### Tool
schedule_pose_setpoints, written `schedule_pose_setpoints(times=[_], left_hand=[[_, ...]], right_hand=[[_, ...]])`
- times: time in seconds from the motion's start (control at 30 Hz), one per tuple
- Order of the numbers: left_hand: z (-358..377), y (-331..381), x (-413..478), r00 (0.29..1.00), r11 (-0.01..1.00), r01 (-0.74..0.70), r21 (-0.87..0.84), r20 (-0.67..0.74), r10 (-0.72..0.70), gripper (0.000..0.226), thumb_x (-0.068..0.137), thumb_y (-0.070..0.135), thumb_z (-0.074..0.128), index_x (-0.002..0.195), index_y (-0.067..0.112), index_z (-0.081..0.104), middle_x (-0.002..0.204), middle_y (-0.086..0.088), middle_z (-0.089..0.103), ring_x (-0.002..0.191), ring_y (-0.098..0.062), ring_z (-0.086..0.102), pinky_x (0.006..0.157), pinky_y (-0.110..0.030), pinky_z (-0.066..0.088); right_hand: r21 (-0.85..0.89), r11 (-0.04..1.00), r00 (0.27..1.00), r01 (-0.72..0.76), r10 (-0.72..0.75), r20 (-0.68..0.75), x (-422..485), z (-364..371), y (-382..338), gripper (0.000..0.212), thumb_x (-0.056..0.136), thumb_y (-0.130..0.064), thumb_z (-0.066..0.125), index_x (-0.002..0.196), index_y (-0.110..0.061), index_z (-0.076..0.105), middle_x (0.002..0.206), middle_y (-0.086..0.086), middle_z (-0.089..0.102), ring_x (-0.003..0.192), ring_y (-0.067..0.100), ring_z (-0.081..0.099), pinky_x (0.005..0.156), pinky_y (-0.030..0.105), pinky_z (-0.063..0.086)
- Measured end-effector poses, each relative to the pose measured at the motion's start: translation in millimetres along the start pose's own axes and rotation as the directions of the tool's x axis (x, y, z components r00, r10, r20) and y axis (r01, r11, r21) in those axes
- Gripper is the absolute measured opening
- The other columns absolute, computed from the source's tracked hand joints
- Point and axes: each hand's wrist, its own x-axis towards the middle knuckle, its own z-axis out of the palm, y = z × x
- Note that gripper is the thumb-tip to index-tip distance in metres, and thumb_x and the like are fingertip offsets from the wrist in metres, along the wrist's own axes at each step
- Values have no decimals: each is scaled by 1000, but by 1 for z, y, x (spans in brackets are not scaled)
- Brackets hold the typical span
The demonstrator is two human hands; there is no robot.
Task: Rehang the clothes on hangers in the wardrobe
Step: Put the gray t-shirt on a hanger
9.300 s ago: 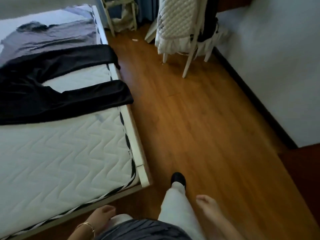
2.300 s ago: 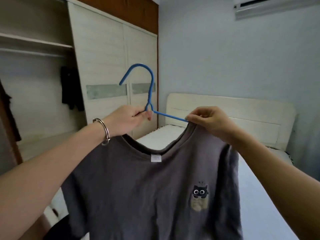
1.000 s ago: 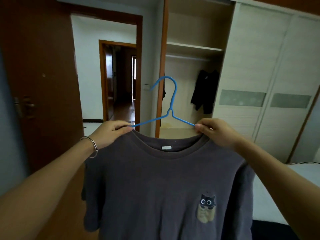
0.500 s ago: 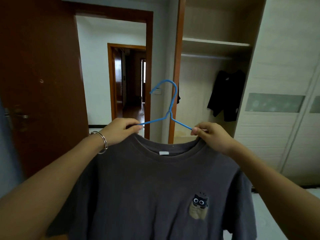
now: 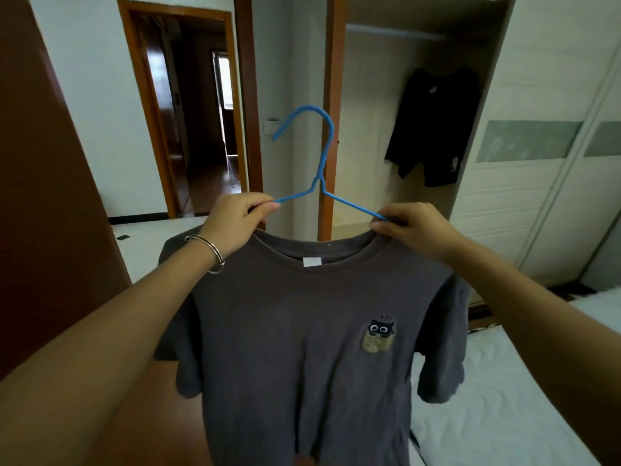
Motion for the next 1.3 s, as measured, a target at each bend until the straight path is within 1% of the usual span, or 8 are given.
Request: schedule_pose_setpoints(times=[0.17,0.43,0.67,0.77,0.93,1.03,1.17,1.3], left_hand=[[1,-51,49,995,995,-98,-16,-7,98,26,91,19,51,106,2,65,94,-19,68,85,-27,62,77,-36,49],[50,-107,90,979,975,-204,-84,-13,204,26,89,16,54,106,0,66,91,-18,68,77,-13,50,63,-10,34],[105,-136,143,958,950,-274,148,-49,284,37,89,25,51,122,7,54,120,-17,55,108,-29,48,93,-37,41],[143,-155,146,863,793,-472,384,19,505,57,84,36,44,135,13,32,138,-10,28,129,-28,26,111,-37,19],[252,-180,128,576,498,-806,321,619,533,68,77,52,48,136,23,35,145,2,40,136,-22,21,115,-38,-5],[301,-189,148,462,526,-814,248,826,324,77,68,60,60,135,28,39,146,1,40,138,-21,24,114,-41,0],[352,-223,166,342,581,-802,140,905,253,61,93,46,34,145,27,10,157,-1,-7,144,-20,-11,112,-41,-16],[367,-231,216,348,666,-743,58,884,311,48,93,35,36,140,21,33,153,-1,23,141,-21,21,117,-35,10]], right_hand=[[61,993,984,-99,107,-145,49,32,-11,19,90,-20,57,98,-7,69,62,-14,49,60,-8,53,56,-1,36],[160,962,975,-221,223,4,101,67,-5,12,89,-27,57,101,-25,58,78,-11,58,66,-2,56,61,6,43],[288,930,948,-229,280,-150,173,89,23,21,94,-27,50,100,-17,68,62,-9,51,51,1,45,49,7,36],[272,939,935,-209,273,-225,210,80,43,20,94,-27,51,97,-18,69,61,-6,51,48,0,45,47,6,34],[263,948,926,-181,254,-279,271,28,67,20,93,-26,51,98,-18,69,67,-1,55,53,-1,46,52,7,38],[251,953,917,-168,244,-316,297,4,82,21,93,-24,52,98,-14,70,57,-6,47,39,-3,42,42,6,34],[264,942,890,-207,293,-350,315,-4,115,19,94,-24,52,94,-17,69,54,-6,46,41,1,40,44,9,32],[259,922,849,-287,370,-376,329,7,153,21,93,-22,53,98,-12,70,53,-7,46,38,-4,43,44,5,33]])
